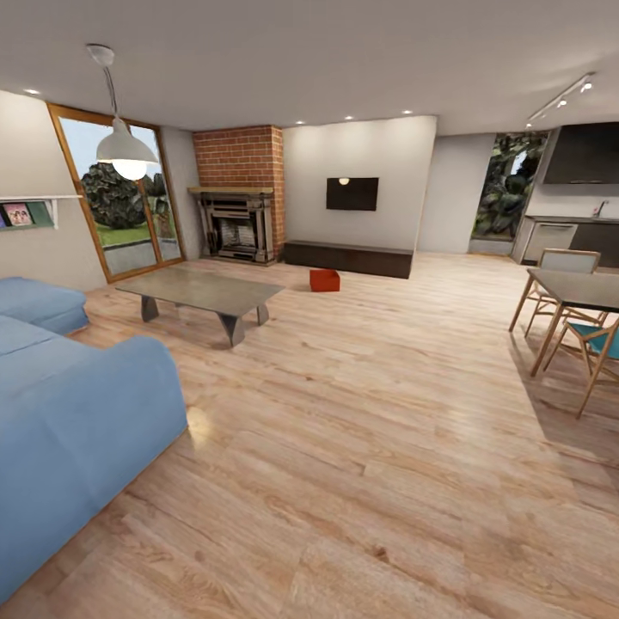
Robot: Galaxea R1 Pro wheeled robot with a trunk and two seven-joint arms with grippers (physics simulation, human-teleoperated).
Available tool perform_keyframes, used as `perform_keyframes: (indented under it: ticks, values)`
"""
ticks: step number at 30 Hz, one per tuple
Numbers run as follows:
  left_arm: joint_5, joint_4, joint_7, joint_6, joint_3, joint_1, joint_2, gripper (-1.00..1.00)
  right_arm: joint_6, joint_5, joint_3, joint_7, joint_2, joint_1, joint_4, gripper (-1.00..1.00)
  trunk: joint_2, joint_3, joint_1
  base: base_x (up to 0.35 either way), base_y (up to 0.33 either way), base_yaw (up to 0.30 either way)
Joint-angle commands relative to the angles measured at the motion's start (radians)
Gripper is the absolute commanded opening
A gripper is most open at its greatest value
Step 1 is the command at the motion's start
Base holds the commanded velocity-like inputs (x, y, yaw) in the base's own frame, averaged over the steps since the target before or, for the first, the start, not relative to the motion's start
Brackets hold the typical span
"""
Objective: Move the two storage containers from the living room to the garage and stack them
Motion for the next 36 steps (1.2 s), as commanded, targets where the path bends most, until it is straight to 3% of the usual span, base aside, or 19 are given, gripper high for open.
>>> perform_keyframes:
  ticks: [1, 8, 24, 36]
  values:
    - [0.008, 0.001, 0.002, -0.002, 0.000, 0.000, 0.000, 1.00, -0.005, -0.009, 0.008, -0.001, 0.001, -0.001, 0.003, 1.00, 0.000, -0.001, 0.001, 0.323, 0.000, 0.000]
    - [0.008, 0.000, 0.002, -0.002, 0.000, 0.000, 0.000, 1.00, -0.006, -0.011, 0.008, -0.001, 0.002, -0.001, 0.003, 1.00, 0.000, -0.001, 0.001, 0.323, 0.000, -0.039]
    - [0.008, 0.001, 0.002, -0.002, 0.000, -0.001, 0.000, 1.00, -0.005, -0.012, 0.008, -0.002, 0.002, -0.001, 0.003, 1.00, 0.000, -0.001, 0.001, 0.323, 0.000, -0.214]
    - [0.008, 0.001, 0.001, -0.003, 0.000, -0.001, 0.000, 1.00, -0.005, -0.012, 0.008, -0.002, 0.002, -0.001, 0.003, 1.00, 0.000, -0.001, 0.001, 0.323, 0.000, -0.018]
